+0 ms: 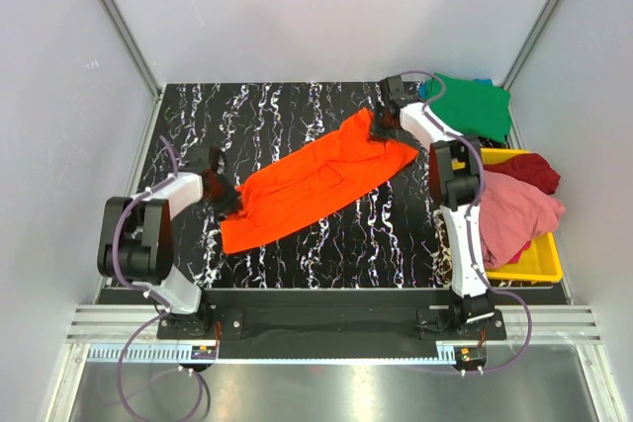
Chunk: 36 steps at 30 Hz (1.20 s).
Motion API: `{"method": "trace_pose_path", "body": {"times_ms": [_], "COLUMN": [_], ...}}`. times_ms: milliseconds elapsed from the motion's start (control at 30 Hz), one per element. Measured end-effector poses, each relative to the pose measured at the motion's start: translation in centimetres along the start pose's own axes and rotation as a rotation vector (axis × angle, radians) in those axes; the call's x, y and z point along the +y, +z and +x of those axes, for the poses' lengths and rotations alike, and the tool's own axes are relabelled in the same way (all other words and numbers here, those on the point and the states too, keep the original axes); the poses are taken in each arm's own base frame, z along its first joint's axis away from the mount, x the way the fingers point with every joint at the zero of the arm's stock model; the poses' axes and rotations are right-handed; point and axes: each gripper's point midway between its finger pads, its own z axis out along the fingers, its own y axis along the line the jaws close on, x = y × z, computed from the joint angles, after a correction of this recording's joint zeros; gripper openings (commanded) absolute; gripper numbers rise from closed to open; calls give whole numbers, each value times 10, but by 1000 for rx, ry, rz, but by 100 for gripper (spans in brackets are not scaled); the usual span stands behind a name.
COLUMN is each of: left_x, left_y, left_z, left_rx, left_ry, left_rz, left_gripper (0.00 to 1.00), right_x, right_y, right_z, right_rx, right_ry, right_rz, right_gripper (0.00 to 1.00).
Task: Fold and stack the t-shirts
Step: Fold the tshirt
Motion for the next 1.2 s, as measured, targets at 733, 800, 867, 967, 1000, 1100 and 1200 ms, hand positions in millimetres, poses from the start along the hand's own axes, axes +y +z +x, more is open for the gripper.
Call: {"method": "trace_pose_path", "body": {"times_ms": [733, 800, 867, 967, 1000, 1100, 1200], "left_x": [-132, -129, -119, -93, -85, -70, -62], "left_y": [-27, -33, -43, -69, -82, -119, -142], "left_z": [316, 322, 323, 326, 327, 329, 322], "left_rx": [556, 569, 557, 534, 530, 522, 493], "left_ry": [275, 269, 272, 300, 313, 356, 368], "left_rz": [332, 325, 310, 284, 288, 323, 357], "left_gripper": [33, 39, 41, 47, 50, 57, 63], "right_x": [118, 123, 127, 130, 130, 131, 127], "right_y": [54, 55, 55, 57, 58, 61, 63], "right_z": [-30, -29, -29, -30, -32, -45, -59], "right_rx": [-44, -40, -36, -44, -52, -117, -183], "right_ry": [-100, -86, -70, -51, -50, -51, -47], "right_rz": [-359, -386, -404, -415, -415, -399, -364], "right_gripper": [0, 0, 0, 1, 3, 4, 10]}}
